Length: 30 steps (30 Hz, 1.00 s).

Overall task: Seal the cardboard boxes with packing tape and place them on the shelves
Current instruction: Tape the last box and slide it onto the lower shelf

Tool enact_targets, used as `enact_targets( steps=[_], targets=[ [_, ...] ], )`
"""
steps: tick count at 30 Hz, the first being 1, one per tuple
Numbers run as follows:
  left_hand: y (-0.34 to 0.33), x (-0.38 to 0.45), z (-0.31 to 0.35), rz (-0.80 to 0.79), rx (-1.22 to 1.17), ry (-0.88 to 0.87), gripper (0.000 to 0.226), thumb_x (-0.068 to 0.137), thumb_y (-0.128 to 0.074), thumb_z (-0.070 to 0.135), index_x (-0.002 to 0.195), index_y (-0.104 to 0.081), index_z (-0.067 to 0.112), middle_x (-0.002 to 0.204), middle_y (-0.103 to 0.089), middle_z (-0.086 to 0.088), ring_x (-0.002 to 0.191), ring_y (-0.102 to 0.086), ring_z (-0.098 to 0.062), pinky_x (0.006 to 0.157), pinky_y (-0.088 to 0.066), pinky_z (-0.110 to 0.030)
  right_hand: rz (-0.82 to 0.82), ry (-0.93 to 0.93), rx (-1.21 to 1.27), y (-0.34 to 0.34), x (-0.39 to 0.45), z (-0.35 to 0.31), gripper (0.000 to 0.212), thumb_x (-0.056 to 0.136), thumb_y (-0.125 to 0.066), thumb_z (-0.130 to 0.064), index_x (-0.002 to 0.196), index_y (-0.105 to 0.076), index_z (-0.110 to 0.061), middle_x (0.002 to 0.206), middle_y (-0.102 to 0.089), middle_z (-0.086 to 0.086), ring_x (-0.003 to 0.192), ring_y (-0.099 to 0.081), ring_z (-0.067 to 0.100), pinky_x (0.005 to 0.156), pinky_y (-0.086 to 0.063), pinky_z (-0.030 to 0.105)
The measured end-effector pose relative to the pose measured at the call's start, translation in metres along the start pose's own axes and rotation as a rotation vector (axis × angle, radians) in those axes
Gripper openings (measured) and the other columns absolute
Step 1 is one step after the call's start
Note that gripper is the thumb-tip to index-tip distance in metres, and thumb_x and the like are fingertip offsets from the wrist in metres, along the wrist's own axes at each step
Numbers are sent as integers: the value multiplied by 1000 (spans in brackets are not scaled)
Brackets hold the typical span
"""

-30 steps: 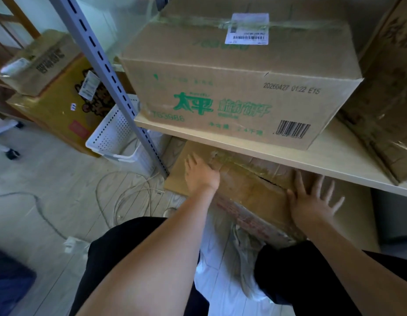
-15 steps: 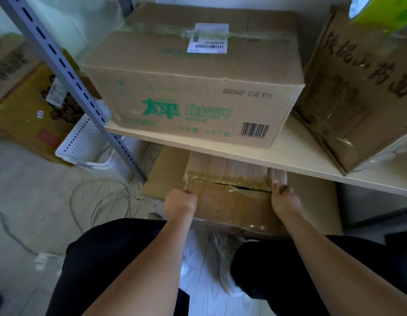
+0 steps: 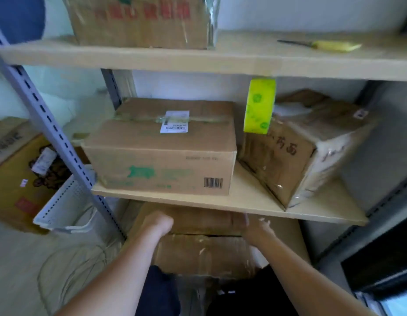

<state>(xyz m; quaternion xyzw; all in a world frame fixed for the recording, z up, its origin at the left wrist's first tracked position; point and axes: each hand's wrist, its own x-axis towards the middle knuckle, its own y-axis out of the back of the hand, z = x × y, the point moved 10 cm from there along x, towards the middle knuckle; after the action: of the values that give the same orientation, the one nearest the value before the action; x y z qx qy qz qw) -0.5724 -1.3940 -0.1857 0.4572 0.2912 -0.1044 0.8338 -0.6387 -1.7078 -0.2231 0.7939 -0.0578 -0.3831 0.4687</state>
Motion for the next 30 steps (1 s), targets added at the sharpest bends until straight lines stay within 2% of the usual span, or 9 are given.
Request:
enact_targets(
  steps=[3,6,10,13,16,21,25,28,30],
  targets=[
    [29,-23,13,62,4,-47,25,97,-47,16,72,-47,16,88,-56,-6,93,-63,-27,79,-52,-31,38,52,-4,29,-42,10,64,96,-46,-43,151,-33,-15,153,-35,14,139,-38,32,110,-37,44],
    [60,-62,51,185,-38,-157,29,95,-50,18,68,-54,9,79,-64,-11,99,-66,-32,64,-41,-30,150,229,-21,86,-101,0,35,96,-46,-42,119,-62,-21,113,-64,6,112,-62,22,90,-50,31],
    [122,-162,134,489,-308,-467,21,95,-50,25,82,-66,29,81,-67,10,78,-65,-15,63,-49,-27,569,394,99,201,-197,-27,32,97,-47,-44,89,-66,-20,79,-63,-3,76,-61,17,65,-46,27],
    [134,-224,208,402,-579,-712,18,99,-49,33,97,-65,26,94,-68,10,87,-62,-7,67,-43,-26,790,594,532,269,-241,-46,25,97,-53,-42,106,-67,-23,96,-68,-4,95,-64,17,84,-52,34],
    [136,-255,258,316,-663,-751,25,102,-44,42,89,-58,26,85,-60,7,77,-54,-3,68,-39,-29,682,646,732,303,-233,-79,62,92,-50,-60,133,-59,-14,134,-59,-1,126,-54,18,108,-41,38],
    [122,-260,259,46,-920,-648,12,99,-56,30,96,-61,19,91,-64,4,77,-55,-5,61,-39,-22,241,499,1092,290,-192,-114,72,71,-66,-71,115,-68,-14,114,-69,3,108,-65,23,99,-50,41],
    [133,-272,256,-10,-894,-738,26,98,-60,34,83,-71,16,68,-74,2,63,-67,-10,57,-51,-19,24,467,1335,282,-190,-125,40,81,-76,-40,99,-70,-5,74,-71,9,58,-66,21,57,-55,31],
    [156,-284,259,66,-792,-794,32,100,-55,35,80,-68,14,61,-70,1,57,-64,-13,56,-50,-21,22,401,1290,289,-200,-129,33,89,-68,-32,102,-68,-2,97,-73,18,76,-67,28,77,-58,39],
    [166,-296,263,98,-750,-833,32,101,-52,35,82,-67,13,60,-68,3,56,-63,-12,57,-50,-22,1,422,1257,300,-217,-136,23,95,-61,-27,92,-63,-4,86,-68,16,70,-63,26,68,-54,34]
  ],
)
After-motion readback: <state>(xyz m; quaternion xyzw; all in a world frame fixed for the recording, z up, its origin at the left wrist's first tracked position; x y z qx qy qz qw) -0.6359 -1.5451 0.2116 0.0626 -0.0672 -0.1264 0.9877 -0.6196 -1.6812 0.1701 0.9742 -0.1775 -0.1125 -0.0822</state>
